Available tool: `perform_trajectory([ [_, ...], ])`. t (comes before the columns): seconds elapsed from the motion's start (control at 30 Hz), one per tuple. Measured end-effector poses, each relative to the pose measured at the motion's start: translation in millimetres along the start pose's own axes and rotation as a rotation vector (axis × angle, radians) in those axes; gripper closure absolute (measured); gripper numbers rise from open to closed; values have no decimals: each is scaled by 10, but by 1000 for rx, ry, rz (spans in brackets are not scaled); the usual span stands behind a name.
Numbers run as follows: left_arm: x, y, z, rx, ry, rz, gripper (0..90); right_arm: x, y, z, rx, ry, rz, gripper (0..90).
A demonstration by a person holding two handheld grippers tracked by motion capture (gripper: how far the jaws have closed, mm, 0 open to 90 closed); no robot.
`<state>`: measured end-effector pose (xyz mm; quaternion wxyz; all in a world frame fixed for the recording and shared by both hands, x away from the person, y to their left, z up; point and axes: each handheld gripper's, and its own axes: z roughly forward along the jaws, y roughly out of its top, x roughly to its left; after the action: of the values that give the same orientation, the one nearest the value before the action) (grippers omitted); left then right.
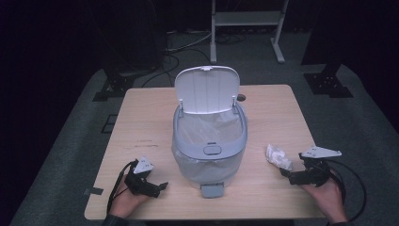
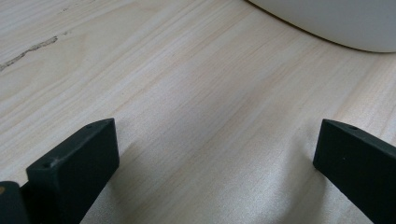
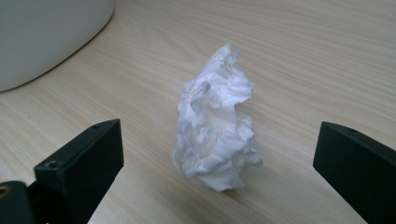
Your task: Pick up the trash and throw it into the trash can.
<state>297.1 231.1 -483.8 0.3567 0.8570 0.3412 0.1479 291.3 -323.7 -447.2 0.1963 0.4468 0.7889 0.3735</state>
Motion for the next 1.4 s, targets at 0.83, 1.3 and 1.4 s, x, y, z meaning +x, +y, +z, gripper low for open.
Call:
perform_trajectory([
  [0.83, 0, 0, 0, 0, 0, 0, 0, -34, 123, 222, 10, 50, 3, 47],
  [1.3, 1, 0, 1, -1, -1, 0, 0, -55, 173, 395, 51, 48, -9, 79],
  [1.4, 0, 1, 1, 0, -1, 0, 0, -58, 174, 432, 65, 45, -9, 80],
])
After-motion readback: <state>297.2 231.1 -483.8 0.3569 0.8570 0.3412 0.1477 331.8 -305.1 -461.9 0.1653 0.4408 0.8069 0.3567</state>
